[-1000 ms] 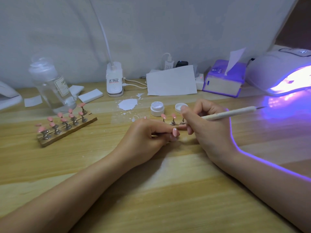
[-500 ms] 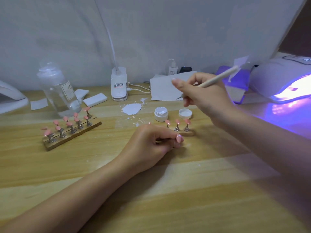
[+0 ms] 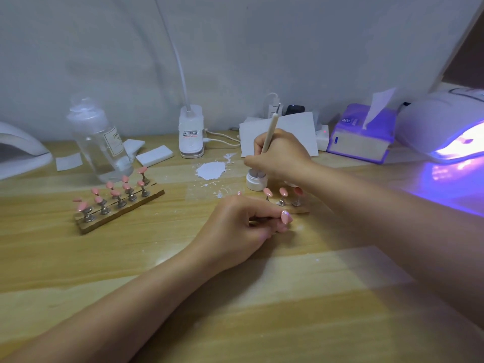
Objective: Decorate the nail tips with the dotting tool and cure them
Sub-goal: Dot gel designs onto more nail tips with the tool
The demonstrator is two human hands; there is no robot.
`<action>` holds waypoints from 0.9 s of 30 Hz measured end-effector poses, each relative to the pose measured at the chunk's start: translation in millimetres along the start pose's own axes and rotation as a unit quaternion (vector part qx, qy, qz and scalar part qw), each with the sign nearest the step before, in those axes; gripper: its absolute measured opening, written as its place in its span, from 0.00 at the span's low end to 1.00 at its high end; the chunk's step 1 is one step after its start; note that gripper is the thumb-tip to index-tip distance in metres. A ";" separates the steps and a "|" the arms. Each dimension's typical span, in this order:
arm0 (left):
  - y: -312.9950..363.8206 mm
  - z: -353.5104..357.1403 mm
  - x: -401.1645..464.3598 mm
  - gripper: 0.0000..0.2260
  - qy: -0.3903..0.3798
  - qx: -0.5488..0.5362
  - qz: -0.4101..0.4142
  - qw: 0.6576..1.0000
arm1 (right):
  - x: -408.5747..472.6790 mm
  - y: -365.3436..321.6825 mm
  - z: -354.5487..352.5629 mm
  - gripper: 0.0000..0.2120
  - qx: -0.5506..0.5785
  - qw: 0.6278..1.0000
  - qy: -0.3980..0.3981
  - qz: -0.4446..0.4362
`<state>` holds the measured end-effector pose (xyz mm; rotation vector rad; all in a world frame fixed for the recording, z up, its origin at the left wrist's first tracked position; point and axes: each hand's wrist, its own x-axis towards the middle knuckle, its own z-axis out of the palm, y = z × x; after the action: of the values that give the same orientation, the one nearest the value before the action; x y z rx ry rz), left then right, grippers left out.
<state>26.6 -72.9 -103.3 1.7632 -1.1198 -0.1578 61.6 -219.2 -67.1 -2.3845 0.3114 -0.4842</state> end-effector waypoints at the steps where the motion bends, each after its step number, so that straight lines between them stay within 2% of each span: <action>1: 0.0 -0.1 0.1 0.06 -0.001 0.001 -0.001 1.000 | -0.7 0.0 0.4 0.15 0.001 1.000 -0.005 0.001; 18: 2.4 -0.8 -0.2 0.05 0.004 0.003 -0.004 1.000 | 1.0 -3.7 -3.7 0.16 -0.003 1.000 -0.013 -0.013; 21: 3.3 -1.0 -0.4 0.04 0.004 0.003 -0.005 1.000 | -1.4 -11.9 -13.8 0.18 0.092 0.995 0.029 -0.008; 24: 3.0 -0.8 0.1 0.05 0.005 0.002 -0.010 1.000 | -18.5 -21.0 -20.6 0.21 0.225 0.971 0.076 -0.008; 27: 3.5 -0.6 0.6 0.05 0.004 0.000 -0.015 1.000 | -50.4 -24.3 -24.4 0.20 0.306 0.948 0.084 -0.023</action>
<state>25.1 -73.2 -100.0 1.7786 -1.0883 -0.1687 8.1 -197.8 -46.9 -1.7525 0.1491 -0.6942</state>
